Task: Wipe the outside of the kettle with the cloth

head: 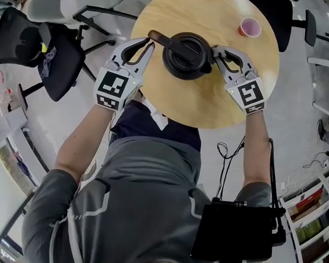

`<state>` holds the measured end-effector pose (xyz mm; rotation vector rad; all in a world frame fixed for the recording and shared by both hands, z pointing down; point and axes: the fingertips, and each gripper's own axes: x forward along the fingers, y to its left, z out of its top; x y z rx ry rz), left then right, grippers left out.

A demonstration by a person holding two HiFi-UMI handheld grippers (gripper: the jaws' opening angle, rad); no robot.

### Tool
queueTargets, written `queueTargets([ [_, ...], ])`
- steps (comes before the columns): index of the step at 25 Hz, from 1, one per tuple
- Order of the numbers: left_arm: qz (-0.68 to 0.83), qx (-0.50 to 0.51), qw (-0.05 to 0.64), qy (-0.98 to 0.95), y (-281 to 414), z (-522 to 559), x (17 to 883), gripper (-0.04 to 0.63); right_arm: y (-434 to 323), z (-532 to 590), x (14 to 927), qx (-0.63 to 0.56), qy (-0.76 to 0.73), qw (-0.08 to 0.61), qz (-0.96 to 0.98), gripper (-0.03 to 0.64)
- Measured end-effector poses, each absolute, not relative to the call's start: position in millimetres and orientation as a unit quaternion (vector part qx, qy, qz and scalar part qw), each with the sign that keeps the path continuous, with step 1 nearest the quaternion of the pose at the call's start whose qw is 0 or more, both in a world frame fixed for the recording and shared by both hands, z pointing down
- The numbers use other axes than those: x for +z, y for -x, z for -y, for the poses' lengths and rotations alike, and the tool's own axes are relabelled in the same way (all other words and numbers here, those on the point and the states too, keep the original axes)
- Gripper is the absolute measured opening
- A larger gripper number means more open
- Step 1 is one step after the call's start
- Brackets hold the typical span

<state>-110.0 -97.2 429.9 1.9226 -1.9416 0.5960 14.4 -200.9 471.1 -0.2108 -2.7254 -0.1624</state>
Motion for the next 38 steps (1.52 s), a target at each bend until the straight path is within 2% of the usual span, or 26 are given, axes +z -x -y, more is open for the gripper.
queueTargets([
  [8,0.687,0.203,0.170,-0.677,104,99,425,0.051,4,209,466,-0.095,0.177,0.193,0.960,0.057],
  [16,0.684,0.194,0.169,-0.682,106,98,424,0.051,22,210,466,-0.016,0.271,0.176,0.946,0.055],
  [38,0.668,0.191,0.174,-0.697,114,107,424,0.040,90,185,461,0.048,0.408,0.186,0.893,0.055],
])
